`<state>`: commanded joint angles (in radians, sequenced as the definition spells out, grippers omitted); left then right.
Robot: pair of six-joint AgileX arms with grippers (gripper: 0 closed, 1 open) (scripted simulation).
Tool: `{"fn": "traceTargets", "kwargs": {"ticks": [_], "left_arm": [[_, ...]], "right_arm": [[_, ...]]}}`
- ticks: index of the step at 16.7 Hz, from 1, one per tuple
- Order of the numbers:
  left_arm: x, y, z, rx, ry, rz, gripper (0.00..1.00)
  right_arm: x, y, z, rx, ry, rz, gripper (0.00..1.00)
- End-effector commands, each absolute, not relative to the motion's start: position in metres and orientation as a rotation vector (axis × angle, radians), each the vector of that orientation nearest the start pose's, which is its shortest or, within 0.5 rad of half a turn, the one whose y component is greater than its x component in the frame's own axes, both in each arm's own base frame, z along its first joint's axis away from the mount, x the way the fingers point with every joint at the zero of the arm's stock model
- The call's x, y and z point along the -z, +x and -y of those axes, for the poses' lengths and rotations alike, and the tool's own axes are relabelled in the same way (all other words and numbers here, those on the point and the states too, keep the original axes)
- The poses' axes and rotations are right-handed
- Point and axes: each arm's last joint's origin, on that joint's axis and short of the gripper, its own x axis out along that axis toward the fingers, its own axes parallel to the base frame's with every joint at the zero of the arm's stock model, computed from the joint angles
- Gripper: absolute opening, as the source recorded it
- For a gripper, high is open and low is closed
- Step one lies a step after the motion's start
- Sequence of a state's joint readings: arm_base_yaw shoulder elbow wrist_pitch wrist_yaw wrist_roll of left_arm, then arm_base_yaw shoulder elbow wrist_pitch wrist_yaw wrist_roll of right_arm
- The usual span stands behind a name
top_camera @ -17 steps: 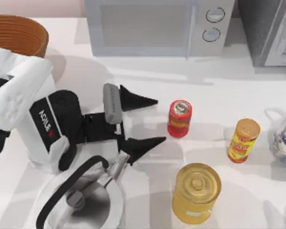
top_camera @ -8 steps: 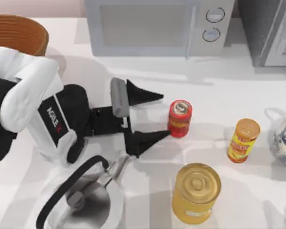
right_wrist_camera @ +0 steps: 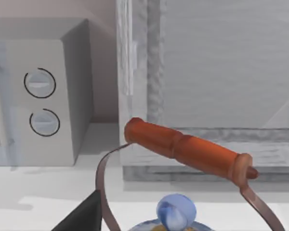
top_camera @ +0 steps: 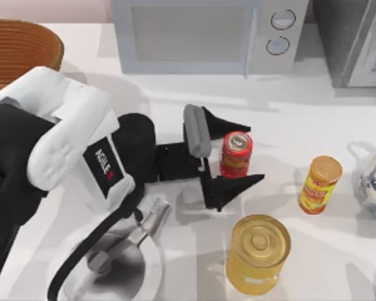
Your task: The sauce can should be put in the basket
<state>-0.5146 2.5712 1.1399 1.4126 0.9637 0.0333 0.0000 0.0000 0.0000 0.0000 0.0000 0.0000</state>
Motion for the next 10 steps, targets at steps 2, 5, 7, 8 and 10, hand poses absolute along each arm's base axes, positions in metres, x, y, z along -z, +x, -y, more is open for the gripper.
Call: {"fn": "traceTargets", "kwargs": {"ticks": [2, 5, 7, 8, 10], "left_arm": [[-0.0059, 0.3614, 0.2284, 1.449, 0.014, 0.006, 1.0], [-0.0059, 0.3614, 0.2284, 1.449, 0.014, 0.006, 0.85], [-0.0059, 0.3614, 0.2284, 1.449, 0.014, 0.006, 0.7], [-0.0059, 0.3614, 0.2284, 1.449, 0.014, 0.006, 0.62], [-0.0059, 0.3614, 0.2284, 1.449, 0.014, 0.006, 0.47]], "right_arm": [[-0.16, 0.1057, 0.0012, 0.0, 0.0, 0.0, 1.0], [-0.16, 0.1057, 0.0012, 0.0, 0.0, 0.0, 1.0], [-0.16, 0.1057, 0.0012, 0.0, 0.0, 0.0, 1.0], [-0.16, 0.1057, 0.0012, 0.0, 0.0, 0.0, 1.0], [-0.16, 0.1057, 0.0012, 0.0, 0.0, 0.0, 1.0]]}}
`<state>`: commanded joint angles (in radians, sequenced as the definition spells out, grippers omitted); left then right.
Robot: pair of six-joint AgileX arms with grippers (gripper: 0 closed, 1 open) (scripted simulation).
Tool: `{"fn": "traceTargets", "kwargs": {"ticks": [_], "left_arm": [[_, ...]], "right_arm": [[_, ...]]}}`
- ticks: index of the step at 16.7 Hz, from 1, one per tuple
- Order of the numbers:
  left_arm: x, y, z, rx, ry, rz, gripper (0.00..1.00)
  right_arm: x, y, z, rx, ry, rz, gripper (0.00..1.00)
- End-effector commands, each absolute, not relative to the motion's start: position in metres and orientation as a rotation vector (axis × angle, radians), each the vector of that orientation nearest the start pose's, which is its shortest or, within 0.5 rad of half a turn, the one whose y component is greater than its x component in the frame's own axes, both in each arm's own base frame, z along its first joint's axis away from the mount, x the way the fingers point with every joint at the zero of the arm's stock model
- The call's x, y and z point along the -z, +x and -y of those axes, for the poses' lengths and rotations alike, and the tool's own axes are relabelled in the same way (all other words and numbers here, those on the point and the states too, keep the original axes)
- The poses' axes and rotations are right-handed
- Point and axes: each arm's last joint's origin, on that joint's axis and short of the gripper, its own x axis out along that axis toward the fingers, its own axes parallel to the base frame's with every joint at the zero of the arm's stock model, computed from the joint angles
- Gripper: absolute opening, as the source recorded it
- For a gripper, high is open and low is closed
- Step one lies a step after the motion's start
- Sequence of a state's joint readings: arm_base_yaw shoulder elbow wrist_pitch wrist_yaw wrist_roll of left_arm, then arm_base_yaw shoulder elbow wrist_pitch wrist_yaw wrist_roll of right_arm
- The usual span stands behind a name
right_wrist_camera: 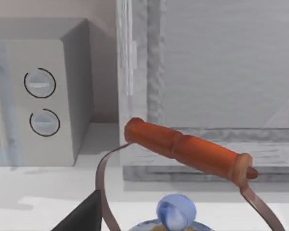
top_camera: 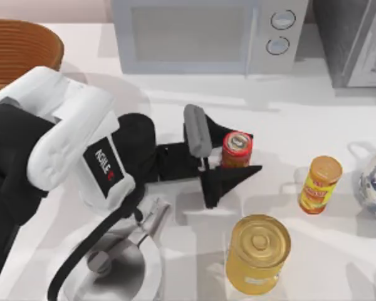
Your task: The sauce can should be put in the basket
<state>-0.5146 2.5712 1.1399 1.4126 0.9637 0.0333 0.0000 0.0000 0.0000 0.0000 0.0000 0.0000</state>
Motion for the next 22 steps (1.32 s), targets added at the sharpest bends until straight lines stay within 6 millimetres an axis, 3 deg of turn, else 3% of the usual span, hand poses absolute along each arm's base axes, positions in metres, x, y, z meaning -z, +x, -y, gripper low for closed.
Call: {"fn": "traceTargets", "kwargs": {"ticks": [6, 17, 20, 22], "left_arm": [[-0.006, 0.361, 0.228, 1.449, 0.014, 0.006, 0.02], [-0.012, 0.366, 0.225, 1.443, 0.022, 0.025, 0.0], [-0.052, 0.392, 0.208, 1.416, 0.069, 0.126, 0.0], [-0.091, 0.413, 0.181, 1.375, 0.117, 0.202, 0.0]], "right_arm": [[-0.16, 0.106, 0.001, 0.0, 0.0, 0.0, 1.0], [-0.16, 0.106, 0.001, 0.0, 0.0, 0.0, 1.0], [-0.16, 0.106, 0.001, 0.0, 0.0, 0.0, 1.0], [-0.16, 0.106, 0.001, 0.0, 0.0, 0.0, 1.0]]}}
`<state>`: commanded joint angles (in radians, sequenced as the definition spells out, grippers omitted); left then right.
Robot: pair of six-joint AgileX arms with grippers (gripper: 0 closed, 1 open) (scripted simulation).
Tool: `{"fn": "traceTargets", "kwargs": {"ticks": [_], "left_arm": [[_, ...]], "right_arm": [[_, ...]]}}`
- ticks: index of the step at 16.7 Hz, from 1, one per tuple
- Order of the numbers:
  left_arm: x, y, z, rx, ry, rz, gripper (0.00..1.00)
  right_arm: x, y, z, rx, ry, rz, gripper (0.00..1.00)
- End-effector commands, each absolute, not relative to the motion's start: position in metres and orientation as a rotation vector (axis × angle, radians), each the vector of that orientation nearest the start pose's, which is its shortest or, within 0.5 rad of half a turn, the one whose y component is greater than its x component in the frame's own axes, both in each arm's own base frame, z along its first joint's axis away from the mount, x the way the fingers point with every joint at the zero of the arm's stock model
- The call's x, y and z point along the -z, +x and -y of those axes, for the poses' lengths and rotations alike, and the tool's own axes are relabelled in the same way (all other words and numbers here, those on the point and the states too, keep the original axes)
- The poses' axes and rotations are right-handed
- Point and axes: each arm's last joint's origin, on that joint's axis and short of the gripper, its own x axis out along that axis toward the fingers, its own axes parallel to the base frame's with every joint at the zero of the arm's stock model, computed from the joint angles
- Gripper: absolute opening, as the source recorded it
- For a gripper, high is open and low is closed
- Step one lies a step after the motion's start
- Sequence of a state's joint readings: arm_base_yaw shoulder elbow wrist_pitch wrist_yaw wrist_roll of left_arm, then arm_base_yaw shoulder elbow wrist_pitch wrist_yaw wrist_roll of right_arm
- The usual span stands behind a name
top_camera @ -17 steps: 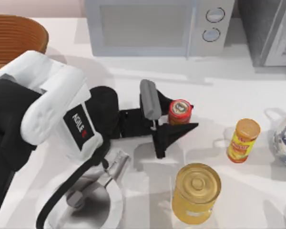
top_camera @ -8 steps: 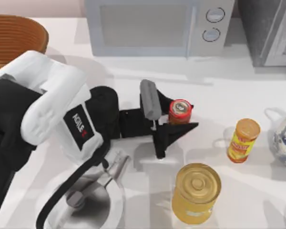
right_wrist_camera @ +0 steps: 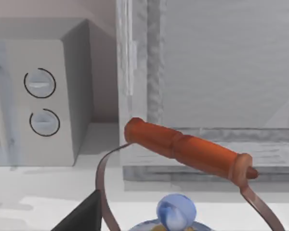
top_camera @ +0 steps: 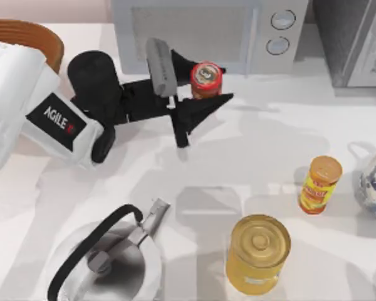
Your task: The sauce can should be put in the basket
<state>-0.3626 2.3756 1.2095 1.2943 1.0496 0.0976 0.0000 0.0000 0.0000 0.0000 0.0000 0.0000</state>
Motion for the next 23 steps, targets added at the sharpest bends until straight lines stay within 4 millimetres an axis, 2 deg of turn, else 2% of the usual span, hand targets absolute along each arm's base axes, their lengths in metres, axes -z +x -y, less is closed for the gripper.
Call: {"fn": "traceTargets", "kwargs": {"ticks": [2, 4, 7, 10, 13, 15, 17, 23], "left_arm": [[-0.134, 0.432, 0.139, 1.312, 0.171, 0.261, 0.0], [-0.172, 0.445, 0.085, 1.23, 0.22, 0.287, 0.0], [-0.214, 0.445, -0.006, 1.094, 0.256, 0.256, 0.0], [-0.236, 0.426, -0.089, 0.971, 0.218, 0.169, 0.0], [-0.24, 0.398, -0.148, 0.877, 0.118, 0.07, 0.0], [-0.237, 0.384, -0.172, 0.837, 0.049, 0.019, 0.0], [-0.235, 0.376, -0.182, 0.819, 0.008, -0.007, 0.0], [-0.233, 0.381, -0.179, 0.818, 0.011, -0.006, 0.0]], "right_arm": [[-0.16, 0.106, 0.001, 0.0, 0.0, 0.0, 1.0], [-0.16, 0.106, 0.001, 0.0, 0.0, 0.0, 1.0], [-0.16, 0.106, 0.001, 0.0, 0.0, 0.0, 1.0], [-0.16, 0.106, 0.001, 0.0, 0.0, 0.0, 1.0], [-0.16, 0.106, 0.001, 0.0, 0.0, 0.0, 1.0], [-0.16, 0.106, 0.001, 0.0, 0.0, 0.0, 1.0], [-0.16, 0.106, 0.001, 0.0, 0.0, 0.0, 1.0], [-0.16, 0.106, 0.001, 0.0, 0.0, 0.0, 1.0]]}}
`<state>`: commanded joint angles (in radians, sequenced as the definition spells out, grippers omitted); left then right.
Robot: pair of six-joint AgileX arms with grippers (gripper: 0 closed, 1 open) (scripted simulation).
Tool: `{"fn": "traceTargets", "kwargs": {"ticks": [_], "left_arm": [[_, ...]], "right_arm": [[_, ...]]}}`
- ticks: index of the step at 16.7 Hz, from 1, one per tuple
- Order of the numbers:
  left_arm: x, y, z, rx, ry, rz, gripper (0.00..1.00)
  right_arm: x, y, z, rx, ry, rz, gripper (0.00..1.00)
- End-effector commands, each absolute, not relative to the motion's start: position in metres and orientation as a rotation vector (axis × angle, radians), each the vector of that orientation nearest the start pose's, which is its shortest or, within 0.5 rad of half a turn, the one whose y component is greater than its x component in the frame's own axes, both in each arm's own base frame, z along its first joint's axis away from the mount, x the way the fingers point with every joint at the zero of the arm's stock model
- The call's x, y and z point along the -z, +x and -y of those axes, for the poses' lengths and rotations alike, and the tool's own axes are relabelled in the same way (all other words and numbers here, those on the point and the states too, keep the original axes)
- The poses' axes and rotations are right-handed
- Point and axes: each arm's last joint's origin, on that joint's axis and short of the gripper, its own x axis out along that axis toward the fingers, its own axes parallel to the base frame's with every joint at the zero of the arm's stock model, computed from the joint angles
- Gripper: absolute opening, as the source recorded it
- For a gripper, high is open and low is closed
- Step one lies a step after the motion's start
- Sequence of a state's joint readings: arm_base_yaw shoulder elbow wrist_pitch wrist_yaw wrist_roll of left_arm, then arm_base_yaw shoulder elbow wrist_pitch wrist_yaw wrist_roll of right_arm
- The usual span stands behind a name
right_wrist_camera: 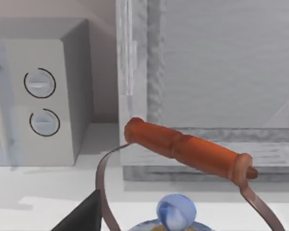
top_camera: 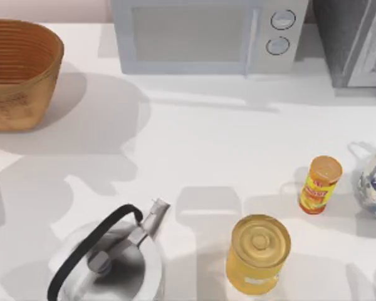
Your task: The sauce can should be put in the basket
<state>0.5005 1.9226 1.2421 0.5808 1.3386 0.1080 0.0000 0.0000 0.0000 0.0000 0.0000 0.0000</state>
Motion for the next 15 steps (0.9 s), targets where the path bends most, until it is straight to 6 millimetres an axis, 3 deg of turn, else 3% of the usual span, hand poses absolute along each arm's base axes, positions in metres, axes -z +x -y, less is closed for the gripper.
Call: {"fn": "traceTargets", "kwargs": {"ticks": [10, 14, 15], "left_arm": [[-0.211, 0.417, -0.14, 0.817, 0.005, -0.009, 0.0], [-0.211, 0.417, -0.139, 0.817, 0.005, -0.009, 0.0], [-0.211, 0.417, -0.139, 0.817, 0.005, -0.009, 0.08]], "right_arm": [[-0.16, 0.106, 0.001, 0.0, 0.0, 0.0, 1.0], [-0.16, 0.106, 0.001, 0.0, 0.0, 0.0, 1.0], [-0.16, 0.106, 0.001, 0.0, 0.0, 0.0, 1.0]]}}
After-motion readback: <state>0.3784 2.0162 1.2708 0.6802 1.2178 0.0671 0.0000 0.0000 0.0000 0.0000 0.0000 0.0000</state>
